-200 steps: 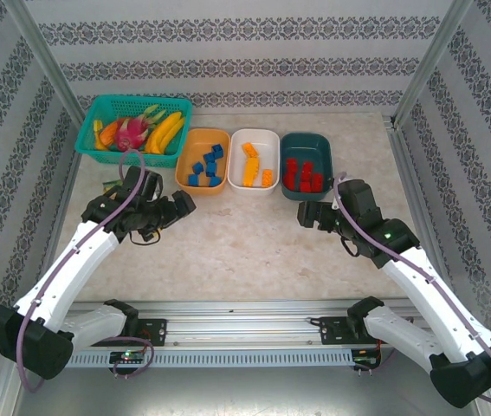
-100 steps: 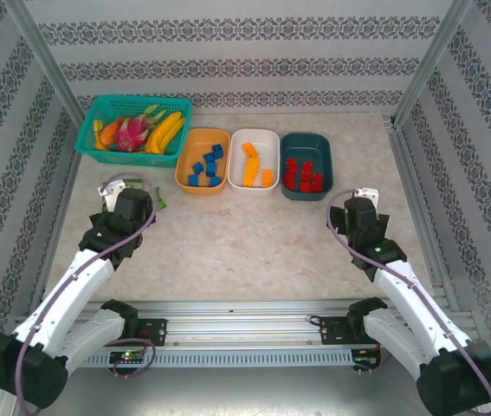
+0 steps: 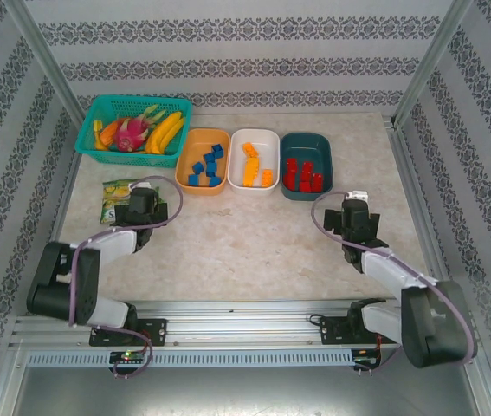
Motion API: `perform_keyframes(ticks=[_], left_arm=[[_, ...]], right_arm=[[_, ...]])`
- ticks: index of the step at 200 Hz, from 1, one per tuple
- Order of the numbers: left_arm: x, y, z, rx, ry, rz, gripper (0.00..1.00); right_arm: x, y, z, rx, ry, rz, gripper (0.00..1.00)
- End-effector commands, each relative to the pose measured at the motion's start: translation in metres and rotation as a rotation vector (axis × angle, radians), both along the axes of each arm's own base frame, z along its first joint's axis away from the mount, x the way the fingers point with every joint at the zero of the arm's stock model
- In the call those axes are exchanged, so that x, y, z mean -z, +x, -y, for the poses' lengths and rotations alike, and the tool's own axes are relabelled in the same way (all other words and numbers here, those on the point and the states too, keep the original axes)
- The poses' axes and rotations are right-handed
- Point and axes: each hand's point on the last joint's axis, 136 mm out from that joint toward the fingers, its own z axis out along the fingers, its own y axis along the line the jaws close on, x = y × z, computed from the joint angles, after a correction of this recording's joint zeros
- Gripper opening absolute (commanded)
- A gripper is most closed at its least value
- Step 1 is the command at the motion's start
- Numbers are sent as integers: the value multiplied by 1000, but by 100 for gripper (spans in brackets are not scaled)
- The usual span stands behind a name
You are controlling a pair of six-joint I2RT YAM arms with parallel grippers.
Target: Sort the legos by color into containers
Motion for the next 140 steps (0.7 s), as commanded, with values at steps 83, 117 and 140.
perform_keyframes(ticks=[83, 117, 140], left_arm=[[-37, 34, -6, 69, -63, 368, 100], [-30, 33, -10, 56, -64, 382, 100], [-30, 32, -9, 58, -64, 378, 100]], right_arm=[[-35, 72, -6, -142, 71, 329, 98], [-26, 63, -7, -135, 41, 343, 98], [-31, 71, -9, -130, 20, 347, 98]])
